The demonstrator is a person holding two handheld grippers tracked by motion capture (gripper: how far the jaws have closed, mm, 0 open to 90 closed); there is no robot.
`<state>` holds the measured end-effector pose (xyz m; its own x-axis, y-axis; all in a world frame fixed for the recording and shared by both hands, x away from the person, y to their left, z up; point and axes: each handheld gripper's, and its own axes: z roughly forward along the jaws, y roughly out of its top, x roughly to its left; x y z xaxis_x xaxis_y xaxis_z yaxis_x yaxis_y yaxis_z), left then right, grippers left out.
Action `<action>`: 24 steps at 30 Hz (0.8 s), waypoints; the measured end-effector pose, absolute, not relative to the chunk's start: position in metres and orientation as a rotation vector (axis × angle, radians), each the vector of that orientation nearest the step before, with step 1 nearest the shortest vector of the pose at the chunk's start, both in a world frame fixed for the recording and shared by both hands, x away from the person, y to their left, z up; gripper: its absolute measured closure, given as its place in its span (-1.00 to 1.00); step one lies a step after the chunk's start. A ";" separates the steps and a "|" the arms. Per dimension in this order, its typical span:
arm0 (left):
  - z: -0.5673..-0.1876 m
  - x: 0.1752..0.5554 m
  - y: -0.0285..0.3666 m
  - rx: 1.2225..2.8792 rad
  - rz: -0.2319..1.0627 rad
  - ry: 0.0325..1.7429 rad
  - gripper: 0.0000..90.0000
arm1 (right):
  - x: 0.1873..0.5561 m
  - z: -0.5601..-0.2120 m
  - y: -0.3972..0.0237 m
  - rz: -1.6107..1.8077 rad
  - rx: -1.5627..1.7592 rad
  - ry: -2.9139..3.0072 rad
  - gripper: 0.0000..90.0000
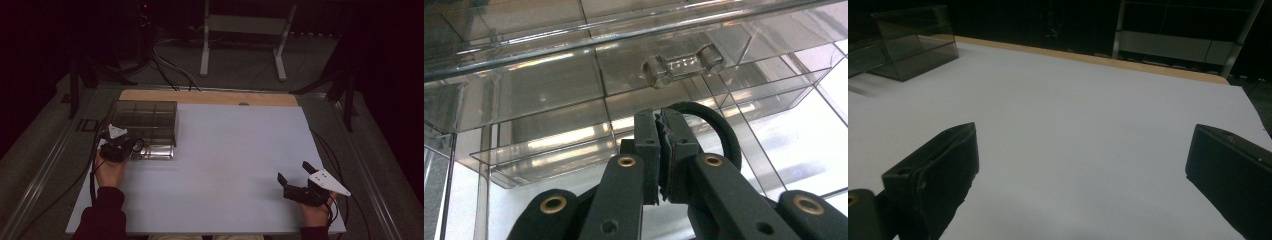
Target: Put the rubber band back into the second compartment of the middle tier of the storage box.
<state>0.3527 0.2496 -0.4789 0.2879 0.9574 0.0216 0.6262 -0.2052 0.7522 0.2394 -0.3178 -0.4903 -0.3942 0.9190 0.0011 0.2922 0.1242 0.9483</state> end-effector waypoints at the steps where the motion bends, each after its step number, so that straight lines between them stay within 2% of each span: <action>1: -0.479 0.353 0.249 1.926 0.666 1.413 0.95 | 0.239 -0.490 -0.318 1.282 1.175 1.779 -0.98; 10: -0.483 0.353 0.248 1.946 0.648 1.411 0.92 | 0.239 -0.490 -0.318 1.282 1.174 1.779 -0.98; 12: -0.483 0.352 0.248 1.947 0.650 1.394 0.76 | 0.239 -0.490 -0.318 1.281 1.174 1.779 -0.98; 16: -0.481 0.350 0.248 1.924 0.648 1.369 0.33 | 0.239 -0.490 -0.318 1.282 1.174 1.780 -0.98; 19: -0.479 0.348 0.248 1.899 0.653 1.350 0.10 | 0.239 -0.490 -0.318 1.281 1.173 1.779 -0.98; 24: -0.475 0.346 0.250 1.857 0.663 1.337 -0.15 | 0.239 -0.490 -0.317 1.281 1.172 1.781 -0.98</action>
